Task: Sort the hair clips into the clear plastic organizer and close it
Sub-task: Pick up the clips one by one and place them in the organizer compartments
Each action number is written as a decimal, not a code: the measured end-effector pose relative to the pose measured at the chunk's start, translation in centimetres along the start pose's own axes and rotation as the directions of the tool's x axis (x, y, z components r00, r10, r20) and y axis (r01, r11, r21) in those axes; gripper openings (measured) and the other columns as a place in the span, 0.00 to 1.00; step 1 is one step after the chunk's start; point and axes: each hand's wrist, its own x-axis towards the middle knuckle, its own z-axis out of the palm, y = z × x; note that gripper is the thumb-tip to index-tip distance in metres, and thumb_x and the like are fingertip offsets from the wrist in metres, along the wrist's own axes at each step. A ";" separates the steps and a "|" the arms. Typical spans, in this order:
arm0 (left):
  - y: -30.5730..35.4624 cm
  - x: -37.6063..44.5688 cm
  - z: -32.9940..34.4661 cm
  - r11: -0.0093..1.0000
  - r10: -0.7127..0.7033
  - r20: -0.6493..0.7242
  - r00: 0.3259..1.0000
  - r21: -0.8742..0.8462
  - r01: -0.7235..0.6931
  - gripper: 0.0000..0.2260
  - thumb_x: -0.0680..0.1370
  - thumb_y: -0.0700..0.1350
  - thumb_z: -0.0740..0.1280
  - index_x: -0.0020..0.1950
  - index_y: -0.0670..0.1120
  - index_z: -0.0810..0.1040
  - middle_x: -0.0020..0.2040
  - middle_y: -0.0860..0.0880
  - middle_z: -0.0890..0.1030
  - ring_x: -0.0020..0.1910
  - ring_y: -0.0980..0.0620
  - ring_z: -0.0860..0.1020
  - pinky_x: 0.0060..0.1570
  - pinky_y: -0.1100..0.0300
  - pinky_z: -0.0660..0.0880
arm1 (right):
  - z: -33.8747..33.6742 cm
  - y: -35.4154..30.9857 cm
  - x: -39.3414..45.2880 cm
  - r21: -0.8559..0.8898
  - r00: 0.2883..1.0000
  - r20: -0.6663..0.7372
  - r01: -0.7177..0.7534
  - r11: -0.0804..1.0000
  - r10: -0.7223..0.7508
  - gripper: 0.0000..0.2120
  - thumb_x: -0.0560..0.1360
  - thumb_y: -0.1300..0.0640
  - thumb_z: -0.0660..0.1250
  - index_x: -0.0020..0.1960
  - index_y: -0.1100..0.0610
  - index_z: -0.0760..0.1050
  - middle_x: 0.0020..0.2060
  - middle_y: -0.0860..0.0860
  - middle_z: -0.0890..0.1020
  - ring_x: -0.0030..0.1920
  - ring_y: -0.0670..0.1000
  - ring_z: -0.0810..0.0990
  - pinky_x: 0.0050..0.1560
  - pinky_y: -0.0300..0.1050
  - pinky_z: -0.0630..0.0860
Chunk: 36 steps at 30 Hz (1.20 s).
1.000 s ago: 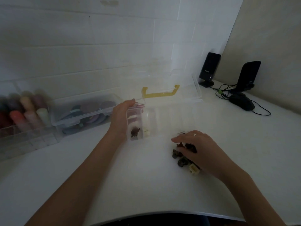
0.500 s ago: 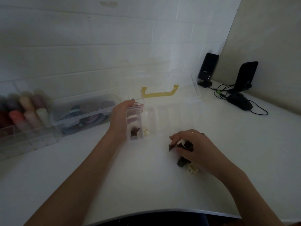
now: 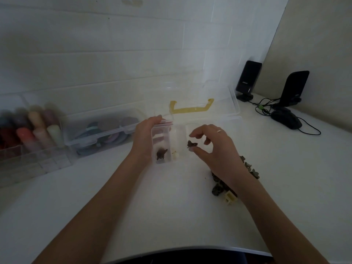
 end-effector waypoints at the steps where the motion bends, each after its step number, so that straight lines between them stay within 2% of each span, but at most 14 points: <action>1: 0.0 0.0 0.0 1.000 -0.001 -0.003 1.000 0.000 0.001 0.07 0.76 0.45 0.62 0.43 0.45 0.78 0.45 0.45 0.81 0.45 0.47 0.79 0.42 0.58 0.76 | -0.2 0.2 -0.1 -0.001 1.000 -0.010 -0.007 1.000 0.007 0.08 0.71 0.57 0.70 0.48 0.49 0.74 0.42 0.43 0.75 0.42 0.38 0.69 0.43 0.24 0.64; 5: 0.2 -0.1 0.1 1.000 0.005 -0.011 1.000 -0.010 -0.005 0.07 0.76 0.45 0.62 0.43 0.44 0.78 0.44 0.46 0.81 0.43 0.49 0.80 0.42 0.58 0.75 | -1.3 1.0 -0.8 -0.045 0.999 -0.001 -0.035 0.998 0.035 0.08 0.72 0.58 0.70 0.44 0.48 0.73 0.38 0.40 0.75 0.41 0.40 0.70 0.42 0.25 0.64; 8: 0.1 -0.2 0.1 1.000 0.014 0.001 1.000 -0.003 -0.014 0.07 0.76 0.44 0.62 0.43 0.44 0.78 0.44 0.46 0.81 0.43 0.48 0.79 0.43 0.57 0.75 | -2.2 1.4 -1.4 -0.044 0.998 0.045 -0.047 0.998 0.049 0.07 0.71 0.59 0.70 0.41 0.48 0.75 0.37 0.42 0.78 0.39 0.42 0.72 0.41 0.27 0.66; 10: 0.1 -0.2 0.1 1.000 0.012 -0.003 1.000 -0.002 -0.012 0.07 0.76 0.44 0.62 0.44 0.44 0.78 0.44 0.46 0.81 0.44 0.48 0.79 0.43 0.56 0.75 | -2.9 1.8 -2.0 -0.044 0.990 0.122 -0.065 0.997 0.070 0.07 0.71 0.58 0.71 0.41 0.47 0.77 0.37 0.42 0.79 0.39 0.43 0.74 0.40 0.32 0.69; 12: 0.2 -0.1 0.1 1.000 0.004 -0.005 1.000 -0.004 -0.004 0.06 0.76 0.44 0.62 0.44 0.44 0.78 0.44 0.46 0.81 0.42 0.48 0.80 0.42 0.57 0.75 | -3.5 2.3 -2.7 -0.094 0.969 0.226 -0.080 0.992 0.100 0.05 0.71 0.56 0.71 0.42 0.45 0.79 0.39 0.41 0.80 0.42 0.42 0.75 0.43 0.36 0.71; 15: 0.2 -0.1 0.1 1.000 -0.004 -0.005 1.000 -0.004 0.004 0.07 0.76 0.44 0.62 0.44 0.45 0.78 0.43 0.47 0.82 0.41 0.50 0.80 0.42 0.57 0.75 | -3.8 3.0 -3.9 -0.139 0.953 0.291 -0.049 0.989 0.088 0.06 0.70 0.53 0.71 0.46 0.44 0.81 0.42 0.37 0.80 0.46 0.39 0.74 0.48 0.34 0.70; 17: 0.2 -0.2 0.1 1.000 -0.002 0.000 1.000 -0.005 0.002 0.07 0.76 0.45 0.62 0.43 0.45 0.78 0.42 0.48 0.82 0.40 0.50 0.80 0.43 0.57 0.75 | -3.8 3.3 -4.6 -0.146 0.962 0.264 -0.032 0.989 0.070 0.11 0.70 0.53 0.72 0.52 0.44 0.81 0.47 0.35 0.78 0.49 0.38 0.72 0.52 0.33 0.68; 20: 0.2 -0.2 0.1 1.000 -0.005 -0.002 1.000 -0.011 0.005 0.07 0.76 0.45 0.62 0.43 0.45 0.78 0.42 0.47 0.82 0.40 0.50 0.80 0.43 0.57 0.75 | -3.3 3.8 -5.3 -0.227 0.970 0.233 -0.017 0.974 0.072 0.18 0.71 0.51 0.70 0.60 0.45 0.76 0.56 0.39 0.76 0.57 0.42 0.70 0.59 0.42 0.67; 23: 0.2 -0.2 0.1 1.000 -0.012 -0.003 1.000 -0.011 0.012 0.07 0.76 0.45 0.62 0.44 0.45 0.78 0.42 0.48 0.82 0.40 0.50 0.81 0.43 0.58 0.75 | -2.8 3.8 -5.3 -0.235 0.976 0.205 -0.029 0.972 0.078 0.13 0.70 0.52 0.71 0.55 0.46 0.79 0.54 0.42 0.79 0.58 0.47 0.72 0.58 0.49 0.69; 26: 0.2 -0.1 0.1 1.000 -0.003 0.004 1.000 0.002 0.003 0.07 0.75 0.46 0.63 0.43 0.45 0.78 0.39 0.50 0.83 0.39 0.51 0.81 0.44 0.57 0.75 | -2.6 3.9 -5.5 -0.186 0.986 0.156 -0.026 0.982 0.056 0.08 0.68 0.53 0.73 0.47 0.45 0.80 0.47 0.38 0.80 0.54 0.46 0.75 0.55 0.52 0.71; 28: 0.1 -0.2 0.1 1.000 0.005 0.001 1.000 -0.003 -0.005 0.07 0.75 0.46 0.63 0.42 0.45 0.78 0.38 0.50 0.83 0.39 0.51 0.81 0.43 0.57 0.75 | -2.6 3.9 -5.7 -0.200 0.990 0.125 -0.040 0.979 0.066 0.08 0.68 0.52 0.73 0.47 0.44 0.80 0.45 0.37 0.81 0.53 0.45 0.74 0.55 0.49 0.69; 30: 0.1 -0.1 0.1 1.000 0.008 -0.002 1.000 -0.005 -0.008 0.07 0.75 0.46 0.63 0.41 0.46 0.78 0.37 0.51 0.83 0.40 0.51 0.81 0.43 0.57 0.74 | -2.4 3.7 -5.9 -0.251 0.990 0.114 -0.055 0.966 0.086 0.13 0.69 0.49 0.72 0.53 0.42 0.78 0.47 0.36 0.79 0.55 0.44 0.72 0.55 0.43 0.63; 33: 0.1 -0.1 0.1 1.000 0.006 0.013 1.000 -0.005 -0.006 0.07 0.75 0.46 0.63 0.41 0.46 0.78 0.36 0.52 0.83 0.40 0.50 0.81 0.45 0.56 0.74 | -2.3 3.4 -6.0 -0.312 0.989 0.111 -0.061 0.948 0.100 0.18 0.70 0.45 0.69 0.59 0.40 0.74 0.45 0.31 0.73 0.56 0.42 0.70 0.56 0.41 0.59; 36: 0.0 -0.1 0.4 1.000 0.000 0.018 1.000 0.005 -0.001 0.07 0.75 0.46 0.63 0.43 0.46 0.78 0.37 0.51 0.84 0.40 0.50 0.81 0.45 0.56 0.74 | -2.1 3.3 -5.9 -0.336 0.989 0.101 -0.066 0.939 0.106 0.16 0.71 0.48 0.66 0.59 0.41 0.73 0.44 0.35 0.75 0.56 0.43 0.69 0.57 0.40 0.57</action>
